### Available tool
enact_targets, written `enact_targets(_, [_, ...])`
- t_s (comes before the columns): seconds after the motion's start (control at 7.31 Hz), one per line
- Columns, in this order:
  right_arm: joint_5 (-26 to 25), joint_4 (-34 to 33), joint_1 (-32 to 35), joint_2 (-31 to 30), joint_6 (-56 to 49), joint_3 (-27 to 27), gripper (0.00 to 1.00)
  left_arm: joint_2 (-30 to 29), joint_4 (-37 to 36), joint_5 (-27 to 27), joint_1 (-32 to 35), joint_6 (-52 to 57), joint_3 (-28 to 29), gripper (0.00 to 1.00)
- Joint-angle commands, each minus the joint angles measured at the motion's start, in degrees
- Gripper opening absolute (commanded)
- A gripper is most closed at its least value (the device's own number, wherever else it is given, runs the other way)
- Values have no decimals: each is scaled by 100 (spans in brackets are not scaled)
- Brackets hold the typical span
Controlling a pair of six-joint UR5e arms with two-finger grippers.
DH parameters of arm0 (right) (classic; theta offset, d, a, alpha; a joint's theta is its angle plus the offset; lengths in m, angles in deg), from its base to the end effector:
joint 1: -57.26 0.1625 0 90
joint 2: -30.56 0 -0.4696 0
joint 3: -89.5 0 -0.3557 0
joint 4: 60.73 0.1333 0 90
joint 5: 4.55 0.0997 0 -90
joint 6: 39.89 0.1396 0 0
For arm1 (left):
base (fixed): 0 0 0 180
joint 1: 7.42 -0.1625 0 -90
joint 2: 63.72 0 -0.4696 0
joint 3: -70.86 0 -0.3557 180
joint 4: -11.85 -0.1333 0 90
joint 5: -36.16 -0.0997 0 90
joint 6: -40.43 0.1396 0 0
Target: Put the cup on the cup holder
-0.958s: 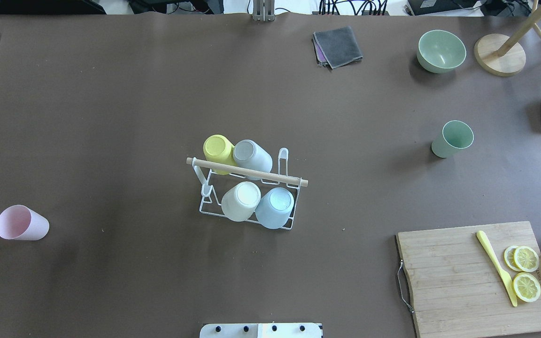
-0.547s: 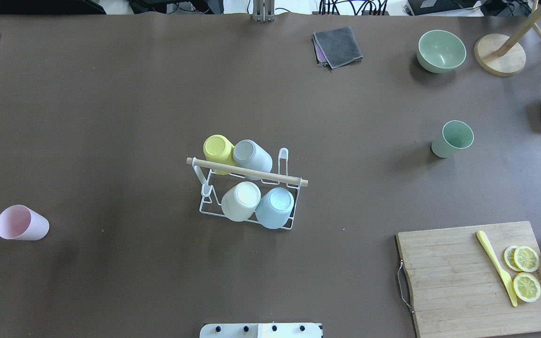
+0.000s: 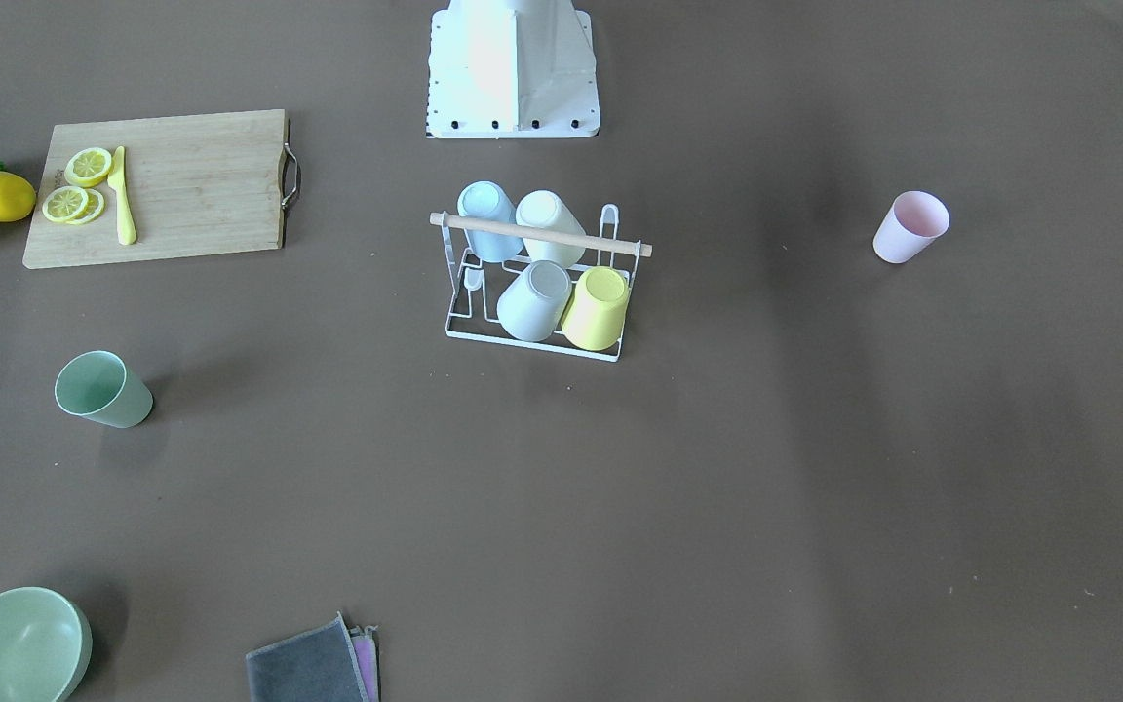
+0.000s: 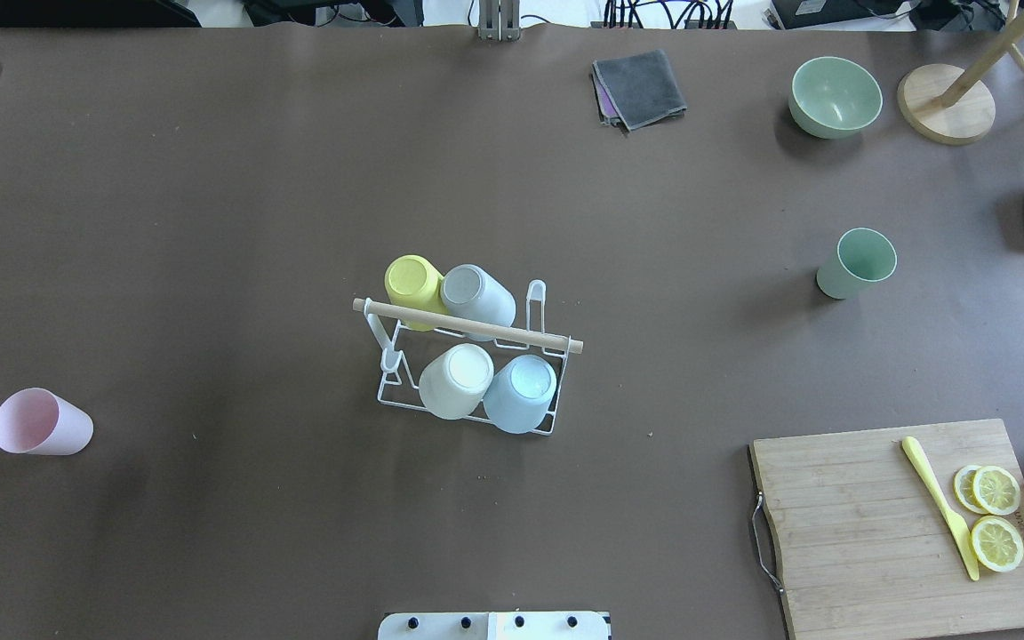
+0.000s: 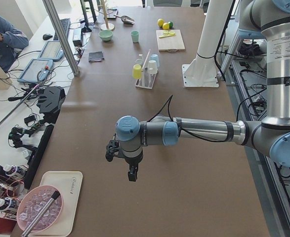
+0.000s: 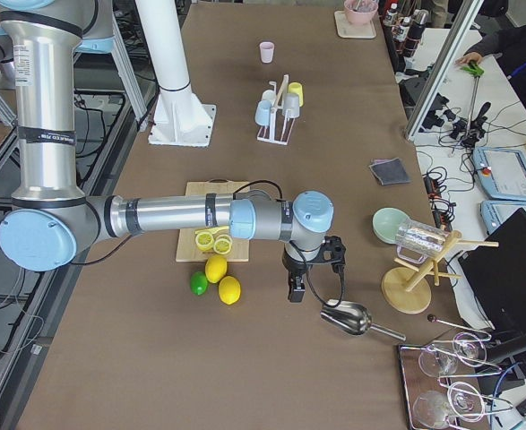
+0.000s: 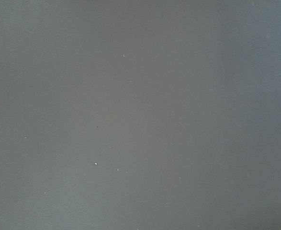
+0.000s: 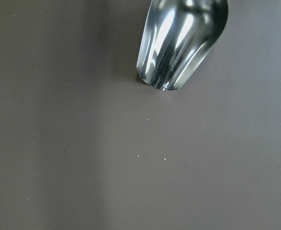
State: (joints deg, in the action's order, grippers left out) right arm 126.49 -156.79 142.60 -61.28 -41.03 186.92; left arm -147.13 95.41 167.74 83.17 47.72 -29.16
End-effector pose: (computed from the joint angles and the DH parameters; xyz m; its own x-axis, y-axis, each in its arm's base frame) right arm 0.0059 -0.4397 0.7034 0.7504 -0.0756 0.6566 0.0962 0.9954 0.0047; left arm -0.0447 -0.3948 0.7172 0.7429 0.0845 -0.6641 -0.0847 0.9959 0.0320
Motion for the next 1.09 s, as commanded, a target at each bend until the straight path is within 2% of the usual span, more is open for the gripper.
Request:
enact_targets(0.0, [0, 0, 0, 0, 0, 13, 100, 0, 2, 0, 2, 0, 0, 99])
enact_targets(0.68, [-26, 9, 9, -18, -18, 13, 100, 0, 2, 0, 2, 0, 9, 99])
enact_targets(0.96, [-26, 18, 9, 17, -62, 179, 100, -9, 2, 0, 2, 0, 9, 99])
